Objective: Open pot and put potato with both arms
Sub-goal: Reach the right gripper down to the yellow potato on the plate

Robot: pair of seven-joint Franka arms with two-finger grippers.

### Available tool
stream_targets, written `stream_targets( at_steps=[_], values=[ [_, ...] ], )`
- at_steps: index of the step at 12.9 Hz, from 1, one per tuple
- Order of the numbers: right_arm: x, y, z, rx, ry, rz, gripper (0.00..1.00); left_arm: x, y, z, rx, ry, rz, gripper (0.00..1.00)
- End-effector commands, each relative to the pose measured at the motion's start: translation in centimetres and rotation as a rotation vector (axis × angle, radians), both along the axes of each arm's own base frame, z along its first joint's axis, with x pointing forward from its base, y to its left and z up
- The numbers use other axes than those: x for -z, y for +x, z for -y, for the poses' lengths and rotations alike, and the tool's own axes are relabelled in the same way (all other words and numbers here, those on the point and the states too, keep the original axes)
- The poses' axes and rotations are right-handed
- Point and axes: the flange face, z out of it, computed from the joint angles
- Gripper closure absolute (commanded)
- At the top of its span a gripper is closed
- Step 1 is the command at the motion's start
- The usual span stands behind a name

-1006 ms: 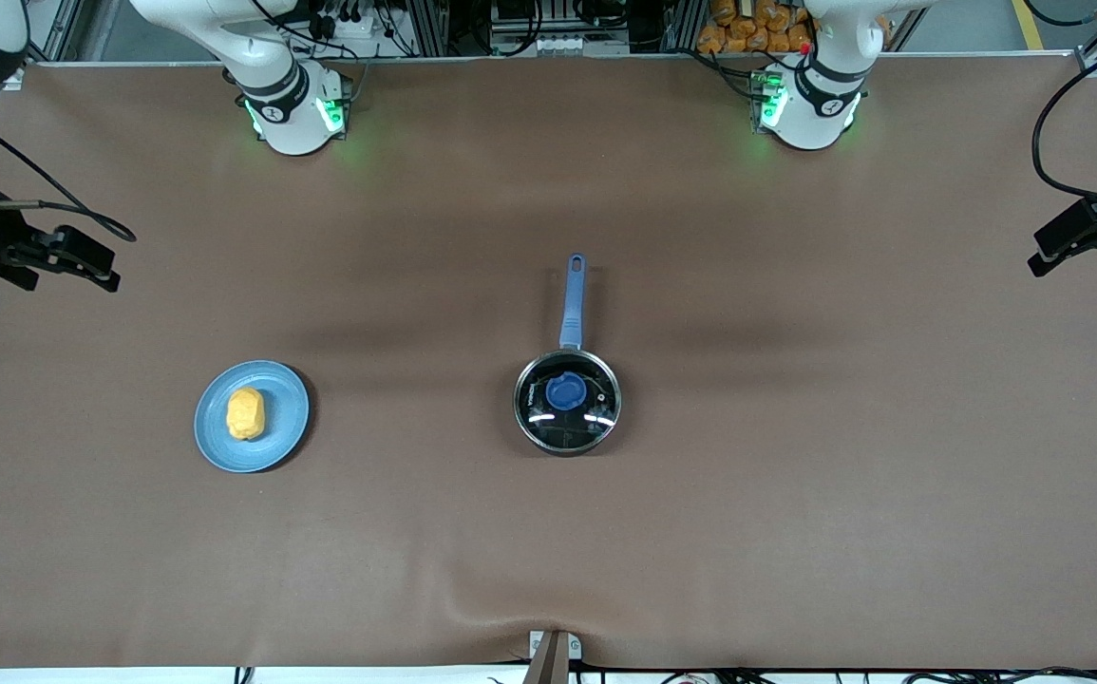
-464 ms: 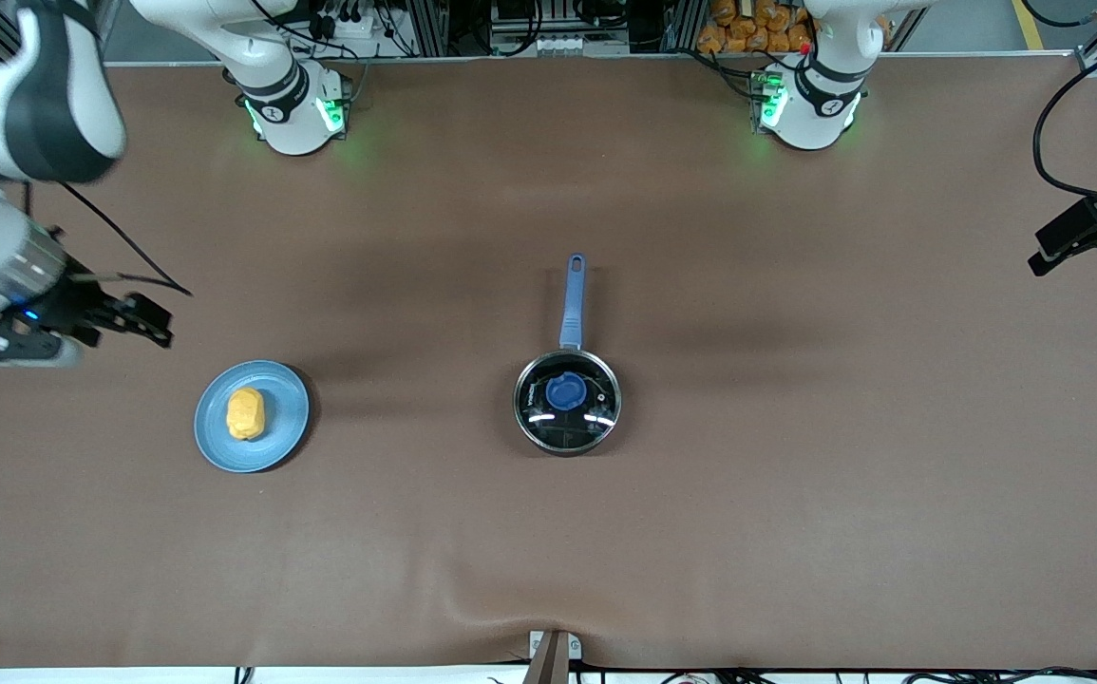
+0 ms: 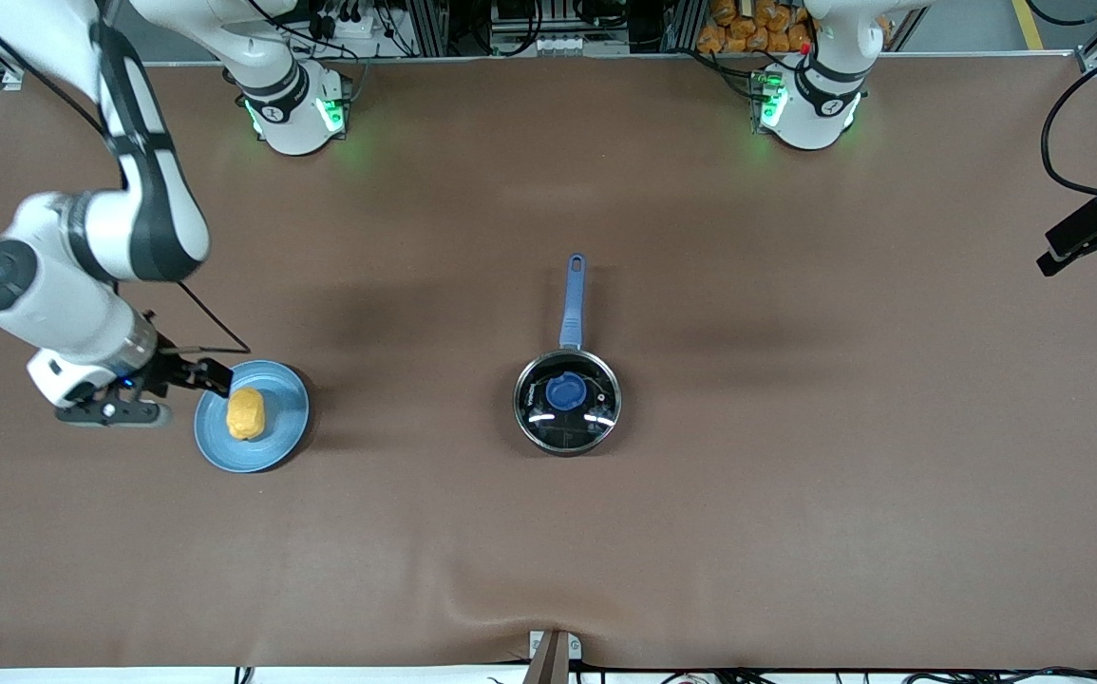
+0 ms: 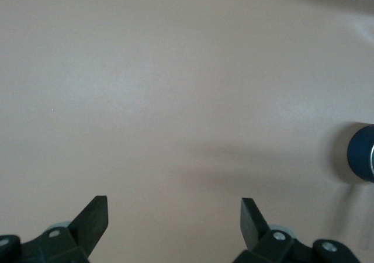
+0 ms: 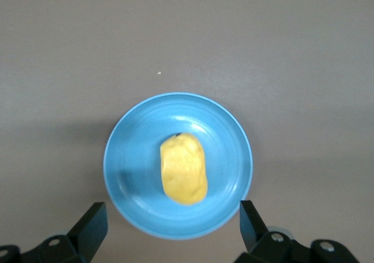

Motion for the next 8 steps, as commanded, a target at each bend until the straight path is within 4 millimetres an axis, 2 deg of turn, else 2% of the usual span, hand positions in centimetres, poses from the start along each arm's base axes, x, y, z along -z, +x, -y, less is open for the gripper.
stream_targets(
  at_steps=[1, 4, 6, 8],
  values=[
    [4.0, 0.6, -0.6, -0.009, 0.002, 0.021, 0.00, -0.4, 0.2, 0.6, 0.022, -0.034, 0.007, 0.00],
    [9.2, -0.1, -1.1, -0.024, -0.006, 0.061, 0.00, -0.1, 0.5, 0.8, 0.023, -0.036, 0.002, 0.00],
    [11.6, -0.5, -1.1, -0.028, -0.010, 0.089, 0.00, -1.1, 0.7, 1.4, -0.006, -0.041, 0.021, 0.00],
    [13.7, -0.8, -0.8, -0.028, -0.014, 0.111, 0.00, -1.1, 0.8, 1.9, -0.014, -0.043, 0.020, 0.00]
  ],
)
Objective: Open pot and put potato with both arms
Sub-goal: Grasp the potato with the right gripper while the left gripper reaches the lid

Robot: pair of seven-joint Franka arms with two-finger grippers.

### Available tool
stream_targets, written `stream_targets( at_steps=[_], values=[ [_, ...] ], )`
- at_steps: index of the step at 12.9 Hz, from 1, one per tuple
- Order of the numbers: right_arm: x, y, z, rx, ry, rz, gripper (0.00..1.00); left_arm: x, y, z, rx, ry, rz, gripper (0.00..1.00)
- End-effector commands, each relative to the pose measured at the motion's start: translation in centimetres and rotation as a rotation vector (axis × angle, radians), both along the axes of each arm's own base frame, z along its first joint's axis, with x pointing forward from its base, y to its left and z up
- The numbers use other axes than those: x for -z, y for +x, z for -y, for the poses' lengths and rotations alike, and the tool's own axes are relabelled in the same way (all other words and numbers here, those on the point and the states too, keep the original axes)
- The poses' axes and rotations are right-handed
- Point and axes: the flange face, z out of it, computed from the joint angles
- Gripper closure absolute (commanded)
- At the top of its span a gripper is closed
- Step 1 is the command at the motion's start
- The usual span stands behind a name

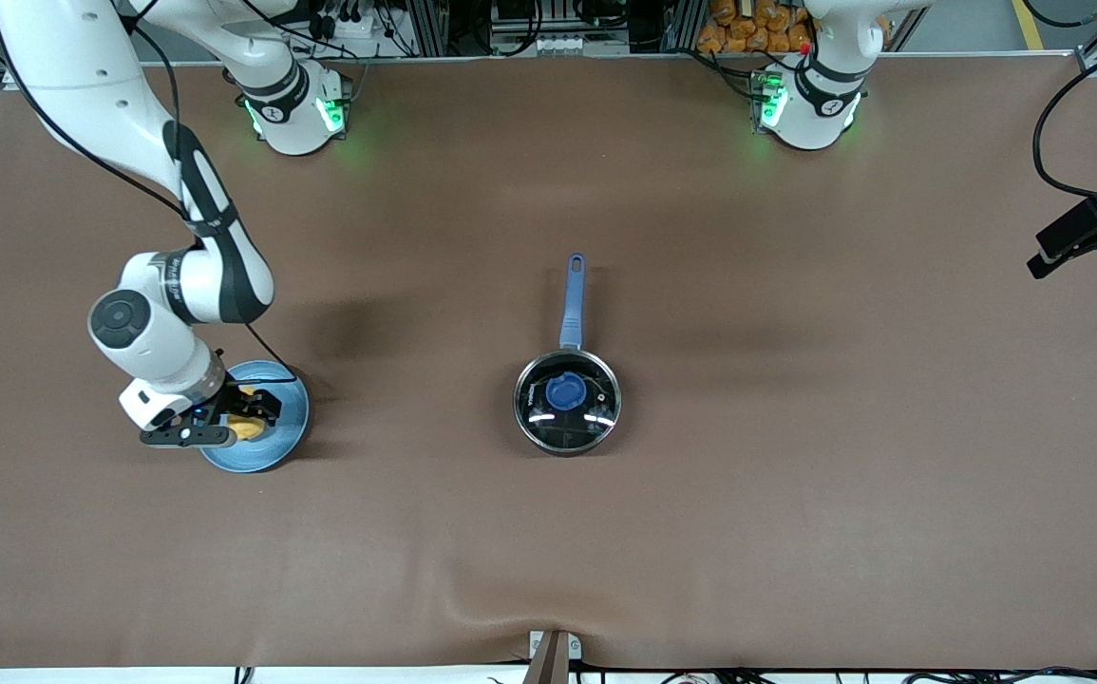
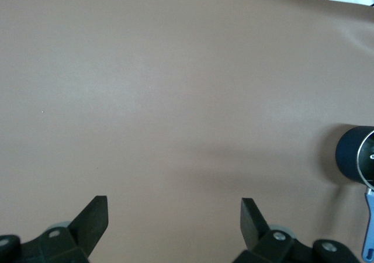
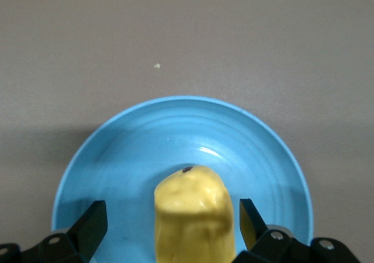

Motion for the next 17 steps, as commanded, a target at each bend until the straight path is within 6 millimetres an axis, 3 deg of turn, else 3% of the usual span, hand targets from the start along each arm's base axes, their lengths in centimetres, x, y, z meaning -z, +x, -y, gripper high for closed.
stream_targets(
  at_steps=[1, 3, 4, 6, 7, 9, 14, 17],
  values=[
    [2.1, -0.6, 0.0, -0.001, 0.004, 0.034, 0.00, -0.7, 0.4, 0.4, -0.012, -0.026, 0.011, 0.00],
    [2.5, -0.7, 0.1, -0.001, 0.003, 0.031, 0.00, -1.2, 0.4, 0.3, -0.007, -0.023, 0.022, 0.00],
    [2.3, -0.6, 0.2, -0.016, -0.001, 0.033, 0.06, -0.9, 0.5, 0.2, -0.001, -0.022, 0.016, 0.00],
    [2.3, -0.5, 0.3, -0.051, -0.008, 0.033, 0.61, -0.5, 0.9, 0.5, -0.002, -0.027, 0.008, 0.00],
    [2.0, -0.4, 0.6, -0.069, -0.011, 0.036, 0.82, -0.6, 0.9, 0.8, -0.005, -0.028, 0.011, 0.00],
    [1.3, -0.2, 0.4, -0.094, -0.014, 0.044, 0.99, -0.1, 1.1, 0.7, 0.002, -0.026, 0.002, 0.00],
    [-3.0, 1.6, -0.4, -0.066, -0.001, 0.006, 1.00, 0.1, 1.1, 5.0, 0.026, -0.034, -0.007, 0.00],
    [-6.5, 2.5, -2.5, -0.025, 0.026, -0.019, 1.00, 2.0, 1.6, 11.3, -0.026, -0.049, -0.042, 0.00]
  ],
)
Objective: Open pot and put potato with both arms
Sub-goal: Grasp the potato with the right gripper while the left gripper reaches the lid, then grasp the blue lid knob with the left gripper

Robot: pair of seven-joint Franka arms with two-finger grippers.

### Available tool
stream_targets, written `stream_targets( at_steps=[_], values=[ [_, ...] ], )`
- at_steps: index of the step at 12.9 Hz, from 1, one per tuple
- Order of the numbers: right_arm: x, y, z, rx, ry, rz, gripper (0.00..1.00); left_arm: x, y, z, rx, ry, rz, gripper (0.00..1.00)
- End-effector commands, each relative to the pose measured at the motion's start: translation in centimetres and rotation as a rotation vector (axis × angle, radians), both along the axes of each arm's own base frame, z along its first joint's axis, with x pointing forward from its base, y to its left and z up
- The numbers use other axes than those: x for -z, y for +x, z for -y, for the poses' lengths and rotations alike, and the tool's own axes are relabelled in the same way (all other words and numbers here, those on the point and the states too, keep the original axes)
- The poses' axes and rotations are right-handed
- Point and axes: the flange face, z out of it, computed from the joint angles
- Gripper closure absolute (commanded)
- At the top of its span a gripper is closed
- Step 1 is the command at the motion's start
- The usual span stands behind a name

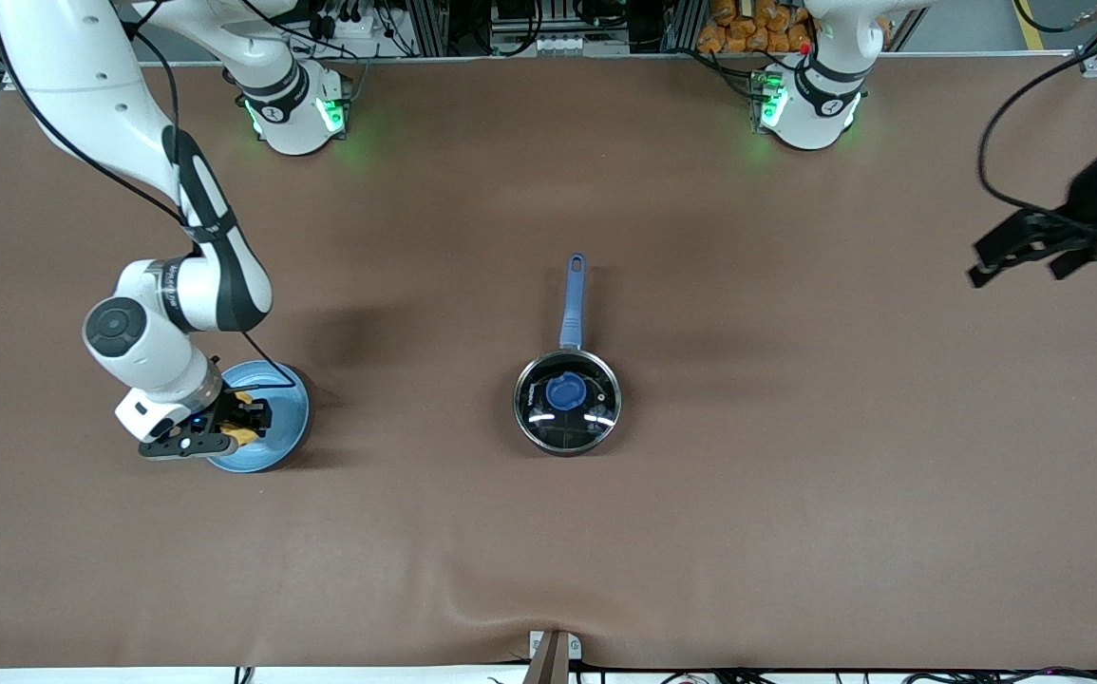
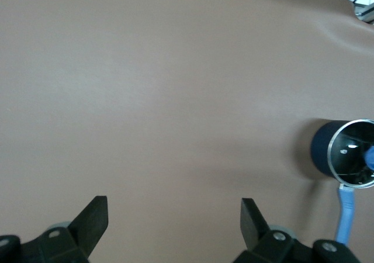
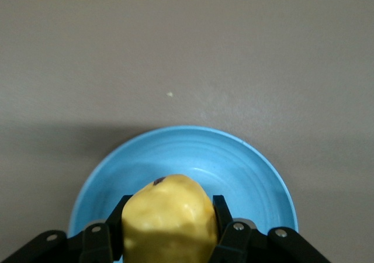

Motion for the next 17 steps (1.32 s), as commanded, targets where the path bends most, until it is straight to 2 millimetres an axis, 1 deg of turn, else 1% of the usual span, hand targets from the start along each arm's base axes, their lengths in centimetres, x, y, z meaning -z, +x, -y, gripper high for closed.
stream_targets(
  at_steps=[1, 2, 3, 4, 5, 6, 7, 8, 10, 11, 12, 14, 16, 17],
  values=[
    [-3.1, 0.3, -2.5, 0.062, 0.036, -0.024, 1.00, 1.3, 0.8, 6.1, -0.033, -0.037, -0.025, 0.00],
    [-3.6, 0.3, -3.4, 0.069, 0.046, -0.033, 1.00, 1.4, 0.8, 8.5, -0.028, -0.049, -0.030, 0.00],
    [-4.1, 0.4, -4.2, 0.081, 0.057, -0.026, 1.00, 2.1, 1.0, 10.4, -0.026, -0.062, -0.043, 0.00],
    [-4.6, 0.5, -5.0, 0.102, 0.067, -0.016, 1.00, 2.6, 1.0, 13.1, -0.011, -0.070, -0.053, 0.00],
    [-4.9, 0.5, -6.1, 0.117, 0.080, -0.013, 1.00, 3.7, 0.8, 15.5, -0.005, -0.054, -0.067, 0.00],
    [-5.1, 0.5, -7.1, 0.117, 0.089, -0.010, 1.00, 5.1, 0.6, 18.3, 0.001, -0.036, -0.074, 0.00],
    [-5.3, 0.7, -7.5, 0.111, 0.092, -0.005, 1.00, 6.5, 0.5, 21.4, -0.005, -0.035, -0.066, 0.00],
    [-5.4, 0.6, -8.4, 0.099, 0.094, -0.005, 1.00, 8.7, 0.5, 24.3, -0.029, -0.027, -0.066, 0.00],
    [-5.4, 0.6, -8.8, 0.094, 0.096, -0.002, 1.00, 12.1, 0.4, 29.2, -0.040, -0.014, -0.057, 0.00],
    [-5.5, 0.6, -9.3, 0.087, 0.100, 0.000, 1.00, 13.3, 0.6, 31.0, -0.041, -0.018, -0.058, 0.00],
    [-5.7, 0.8, -9.2, 0.089, 0.102, 0.006, 1.00, 14.8, 0.8, 32.5, -0.038, -0.023, -0.063, 0.00],
    [-5.9, 1.0, -9.4, 0.087, 0.104, 0.010, 1.00, 17.5, 1.4, 35.1, -0.036, -0.073, -0.043, 0.00],
    [-5.8, 0.8, -10.2, 0.079, 0.105, 0.006, 1.00, 20.5, 2.3, 37.5, -0.047, -0.082, 0.009, 0.00],
    [-5.8, 0.8, -10.3, 0.095, 0.118, 0.007, 1.00, 22.4, 2.5, 39.1, -0.071, -0.064, 0.025, 0.00]
  ],
)
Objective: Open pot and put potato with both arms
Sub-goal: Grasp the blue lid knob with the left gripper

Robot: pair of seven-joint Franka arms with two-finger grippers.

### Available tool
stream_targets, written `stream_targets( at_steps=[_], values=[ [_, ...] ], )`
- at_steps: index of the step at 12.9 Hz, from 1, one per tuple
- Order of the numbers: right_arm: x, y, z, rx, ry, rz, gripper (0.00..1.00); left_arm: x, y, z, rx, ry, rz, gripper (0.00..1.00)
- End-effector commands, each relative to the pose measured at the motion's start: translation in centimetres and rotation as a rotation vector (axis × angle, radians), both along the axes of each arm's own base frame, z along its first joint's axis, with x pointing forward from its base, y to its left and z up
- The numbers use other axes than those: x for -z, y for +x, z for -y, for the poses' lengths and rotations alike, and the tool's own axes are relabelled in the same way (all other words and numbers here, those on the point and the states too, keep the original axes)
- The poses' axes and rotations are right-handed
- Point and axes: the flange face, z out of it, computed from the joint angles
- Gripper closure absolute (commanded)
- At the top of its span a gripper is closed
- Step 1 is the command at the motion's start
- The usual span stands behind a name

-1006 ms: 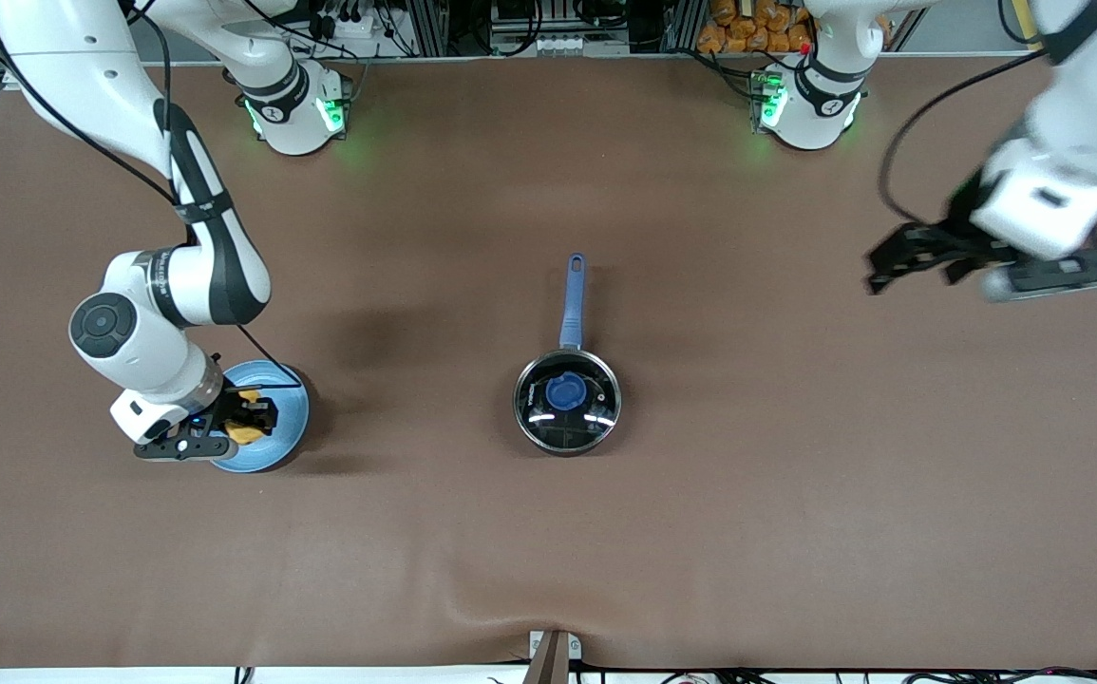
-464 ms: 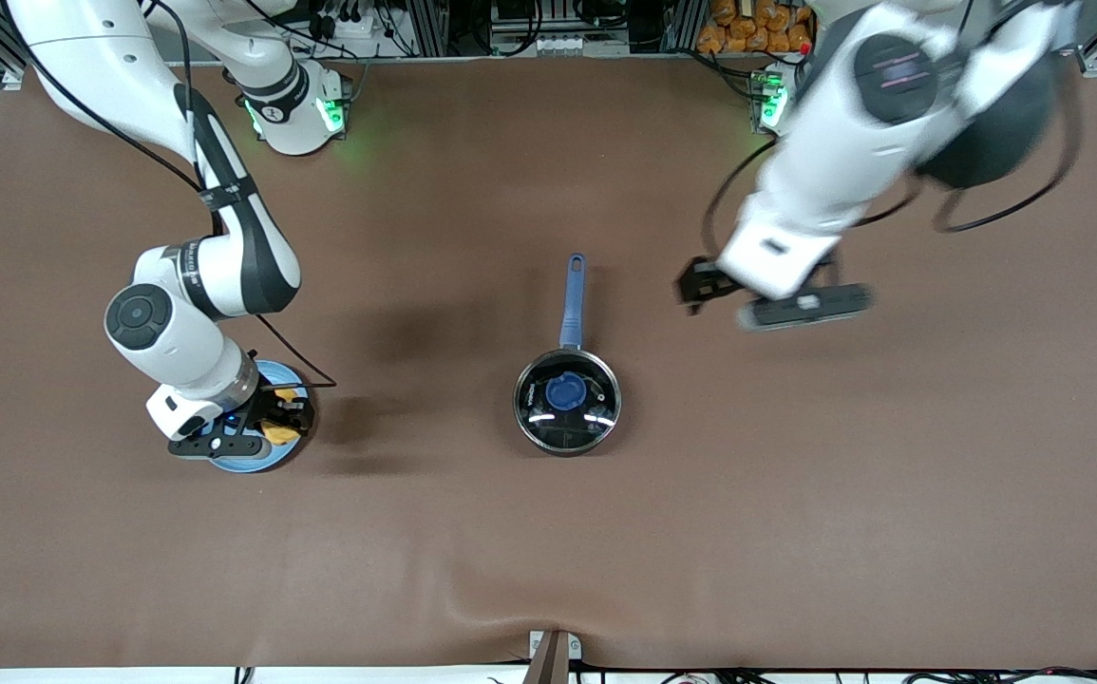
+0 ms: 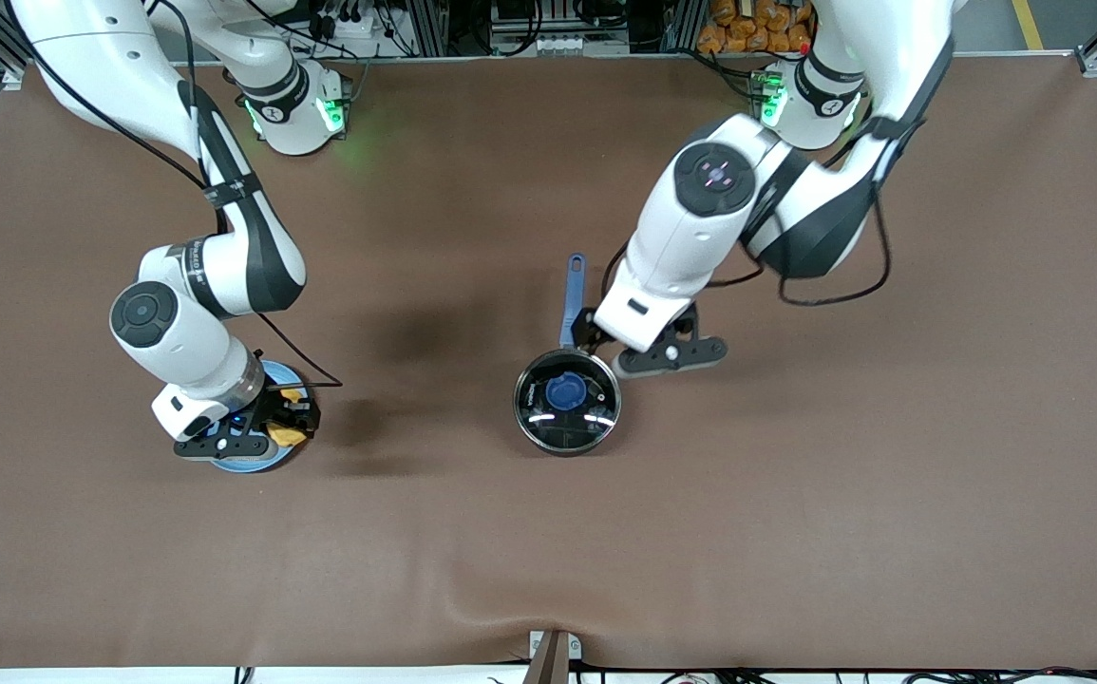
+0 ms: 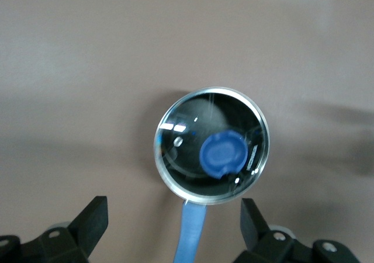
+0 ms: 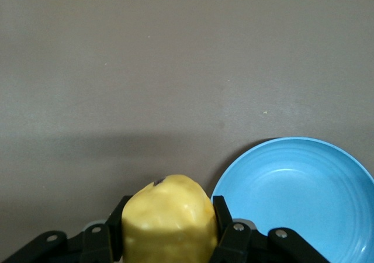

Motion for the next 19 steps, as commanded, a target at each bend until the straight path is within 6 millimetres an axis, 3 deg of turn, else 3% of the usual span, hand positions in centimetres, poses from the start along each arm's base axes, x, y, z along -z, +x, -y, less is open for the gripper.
stream_targets(
  at_steps=[1, 5, 10, 19],
  values=[
    [-0.7, 0.0, -1.5, 0.035, 0.053, -0.007, 1.00, 3.6, 1.0, 4.0, -0.049, 0.049, 0.064, 0.00],
    [-2.5, 0.3, -4.5, 0.054, 0.138, 0.010, 1.00, 7.7, 0.1, 7.1, -0.025, 0.095, 0.133, 0.00],
    [-4.0, 0.4, -10.4, 0.110, 0.259, 0.011, 1.00, 10.5, 0.0, 7.8, -0.009, 0.088, 0.129, 0.00],
    [-4.1, 0.5, -14.4, 0.211, 0.299, -0.002, 1.00, 14.0, 0.1, 8.0, -0.011, 0.114, 0.141, 0.00]
  ],
)
